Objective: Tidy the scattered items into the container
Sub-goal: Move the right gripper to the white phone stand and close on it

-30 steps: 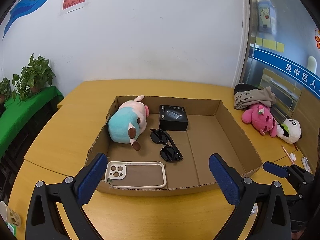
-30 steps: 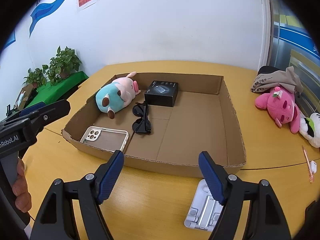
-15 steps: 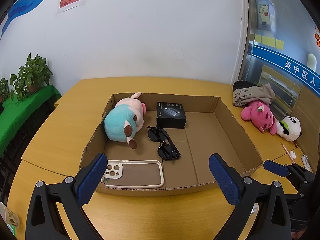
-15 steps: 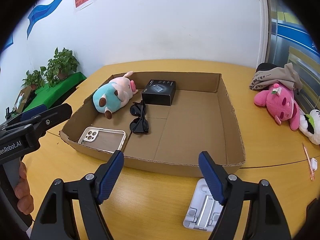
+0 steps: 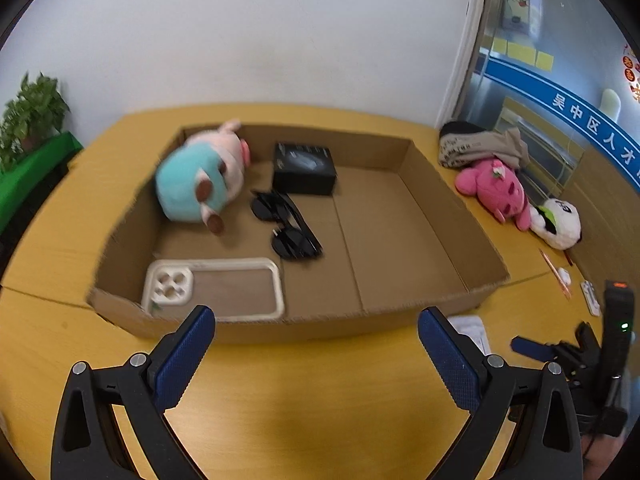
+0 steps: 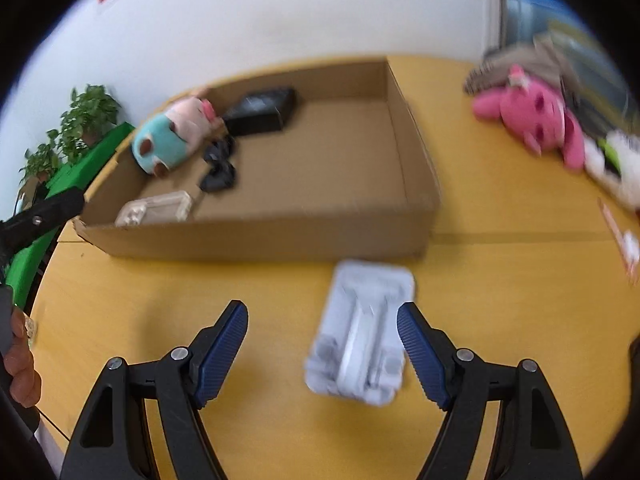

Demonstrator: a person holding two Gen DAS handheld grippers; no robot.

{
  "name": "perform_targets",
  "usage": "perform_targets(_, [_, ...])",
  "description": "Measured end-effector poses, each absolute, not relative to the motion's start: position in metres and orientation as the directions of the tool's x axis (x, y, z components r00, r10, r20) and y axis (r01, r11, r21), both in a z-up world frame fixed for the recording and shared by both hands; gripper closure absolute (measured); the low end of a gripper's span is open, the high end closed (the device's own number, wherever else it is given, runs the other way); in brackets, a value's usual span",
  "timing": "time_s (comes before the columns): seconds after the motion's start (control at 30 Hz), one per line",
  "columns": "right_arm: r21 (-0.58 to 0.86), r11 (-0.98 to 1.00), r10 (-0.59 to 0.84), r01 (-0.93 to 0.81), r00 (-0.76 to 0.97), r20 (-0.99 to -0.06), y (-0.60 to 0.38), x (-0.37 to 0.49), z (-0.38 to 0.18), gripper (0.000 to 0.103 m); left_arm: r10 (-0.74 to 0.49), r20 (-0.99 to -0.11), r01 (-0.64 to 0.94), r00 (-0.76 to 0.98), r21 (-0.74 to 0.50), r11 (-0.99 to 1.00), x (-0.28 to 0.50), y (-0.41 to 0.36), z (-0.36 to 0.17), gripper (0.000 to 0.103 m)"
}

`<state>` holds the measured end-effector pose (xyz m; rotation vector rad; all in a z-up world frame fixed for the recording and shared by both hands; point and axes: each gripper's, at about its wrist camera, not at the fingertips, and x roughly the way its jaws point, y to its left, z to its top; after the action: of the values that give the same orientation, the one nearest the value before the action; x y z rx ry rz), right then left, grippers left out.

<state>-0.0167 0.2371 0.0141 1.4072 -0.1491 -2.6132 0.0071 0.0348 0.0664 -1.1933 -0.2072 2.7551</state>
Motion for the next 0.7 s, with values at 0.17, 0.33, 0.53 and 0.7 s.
perform_targets(0.17, [0.155, -0.984, -0.176, 0.084, -0.481, -0.859, 0.241, -0.013, -0.014, 0.026, 0.207, -0.766, -0.092, -0.609, -0.191, -0.977, 0.000, 0.055, 0.037, 0.000])
perform_targets(0.33, [0.100, -0.989, -0.138, 0.107, -0.458, -0.878, 0.234, -0.012, -0.034, 0.023, 0.261, -0.801, -0.142, -0.539, -0.219, -0.965, -0.009, 0.079, 0.015, 0.000])
perform_targets(0.53, [0.062, -0.985, -0.137, 0.162, -0.506, -0.852, 0.232, 0.000, -0.034, 0.034, 0.415, -0.805, -0.213, -0.424, -0.356, -0.910, -0.020, 0.099, -0.006, 0.000])
perform_targets(0.7, [0.129, -0.975, -0.204, 0.178, -0.514, -0.833, 0.239, 0.006, -0.032, 0.042, 0.528, -0.791, -0.225, -0.309, -0.479, -0.849, -0.029, 0.113, -0.026, 0.001])
